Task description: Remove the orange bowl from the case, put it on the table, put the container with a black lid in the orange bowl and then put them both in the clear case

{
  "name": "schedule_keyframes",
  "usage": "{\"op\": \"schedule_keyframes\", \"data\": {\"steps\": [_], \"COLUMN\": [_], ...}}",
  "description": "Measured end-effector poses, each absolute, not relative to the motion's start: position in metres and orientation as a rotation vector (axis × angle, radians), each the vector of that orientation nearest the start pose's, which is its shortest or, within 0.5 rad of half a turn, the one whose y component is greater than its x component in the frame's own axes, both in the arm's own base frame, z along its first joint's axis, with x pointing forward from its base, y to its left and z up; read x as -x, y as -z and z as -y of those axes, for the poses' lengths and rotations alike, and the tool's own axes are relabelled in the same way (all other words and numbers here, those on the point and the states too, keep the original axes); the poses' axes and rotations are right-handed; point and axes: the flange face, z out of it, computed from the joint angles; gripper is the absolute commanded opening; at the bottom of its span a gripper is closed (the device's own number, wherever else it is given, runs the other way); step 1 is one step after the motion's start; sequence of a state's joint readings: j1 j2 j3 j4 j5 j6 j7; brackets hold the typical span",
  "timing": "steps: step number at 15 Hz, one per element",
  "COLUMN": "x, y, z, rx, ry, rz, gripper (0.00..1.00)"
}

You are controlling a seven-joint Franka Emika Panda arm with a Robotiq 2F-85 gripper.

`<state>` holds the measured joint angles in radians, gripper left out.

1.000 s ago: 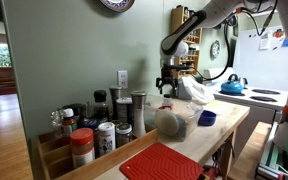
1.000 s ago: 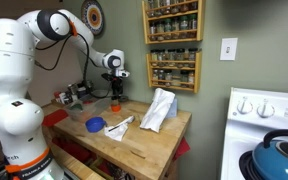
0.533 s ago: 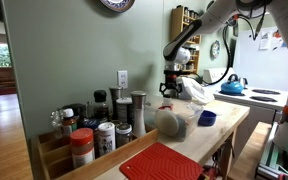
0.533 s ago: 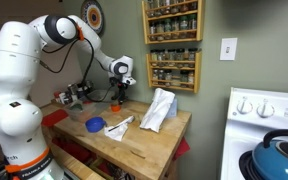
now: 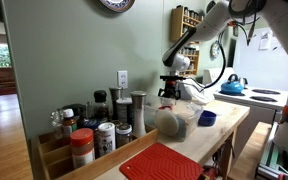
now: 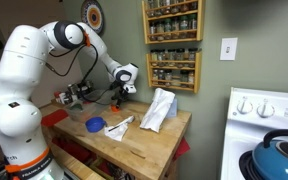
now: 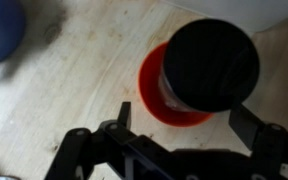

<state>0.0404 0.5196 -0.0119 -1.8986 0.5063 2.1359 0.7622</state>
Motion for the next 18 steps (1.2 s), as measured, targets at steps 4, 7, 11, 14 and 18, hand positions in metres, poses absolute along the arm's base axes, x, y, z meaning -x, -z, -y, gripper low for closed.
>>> {"op": "schedule_keyframes", "data": {"steps": [4,7,11,14,18], "x": [-0.605,-0.605,-0.605,-0.605,-0.604], "y": [-0.195,-0.186,-0.180,-0.179,-0.177], "z": [-0.036,-0.035,-0.035,-0.037,-0.039], "rx": [2.309,2.250,2.204,2.179,2.163], "ry": [-0.630,-0.656,-0.688,-0.727,-0.775], "rz": [-1.516,-1.545,-1.552,-1.537,-1.507], "gripper": [1.00,1.00,1.00,1.00,0.94]}}
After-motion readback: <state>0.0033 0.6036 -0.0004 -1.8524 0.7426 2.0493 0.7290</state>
